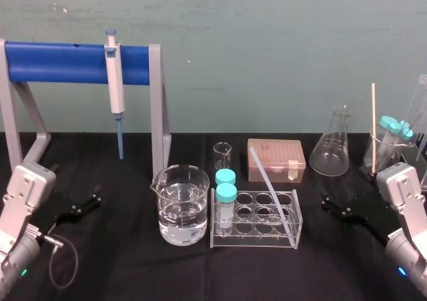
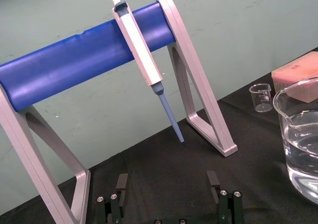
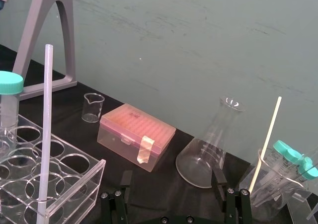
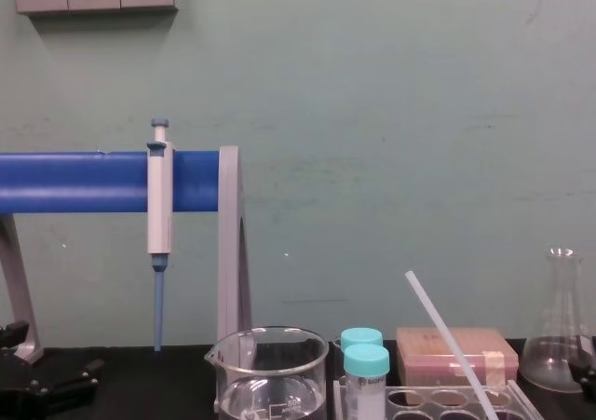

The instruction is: Pick up the stirring rod with one hand, then place it down.

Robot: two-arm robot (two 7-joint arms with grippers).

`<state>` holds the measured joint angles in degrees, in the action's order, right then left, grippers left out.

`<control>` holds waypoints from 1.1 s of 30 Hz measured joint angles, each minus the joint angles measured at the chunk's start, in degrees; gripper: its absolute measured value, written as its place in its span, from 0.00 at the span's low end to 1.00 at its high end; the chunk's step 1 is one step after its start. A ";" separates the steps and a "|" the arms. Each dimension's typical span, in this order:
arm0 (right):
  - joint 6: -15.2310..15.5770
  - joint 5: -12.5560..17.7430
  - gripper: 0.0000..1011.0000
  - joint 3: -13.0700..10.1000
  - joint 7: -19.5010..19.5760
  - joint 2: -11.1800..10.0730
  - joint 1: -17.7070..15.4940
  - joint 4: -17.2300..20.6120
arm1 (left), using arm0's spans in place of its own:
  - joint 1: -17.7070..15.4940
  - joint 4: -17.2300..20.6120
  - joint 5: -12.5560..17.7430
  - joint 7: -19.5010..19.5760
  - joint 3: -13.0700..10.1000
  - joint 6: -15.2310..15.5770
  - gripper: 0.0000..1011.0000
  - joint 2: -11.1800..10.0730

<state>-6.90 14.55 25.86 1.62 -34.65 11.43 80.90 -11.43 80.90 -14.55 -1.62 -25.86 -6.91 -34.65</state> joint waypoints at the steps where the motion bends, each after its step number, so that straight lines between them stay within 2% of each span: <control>1: 0.00 0.00 0.99 0.00 0.00 0.00 0.00 0.00 | 0.00 0.00 0.00 0.00 0.00 0.00 0.99 0.00; 33: 0.00 0.00 0.99 0.00 0.00 0.00 0.00 0.00 | 0.00 0.00 0.00 0.00 0.00 0.00 0.99 0.00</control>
<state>-6.91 14.55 25.86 1.62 -34.65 11.43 80.90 -11.43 80.90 -14.55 -1.62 -25.86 -6.91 -34.65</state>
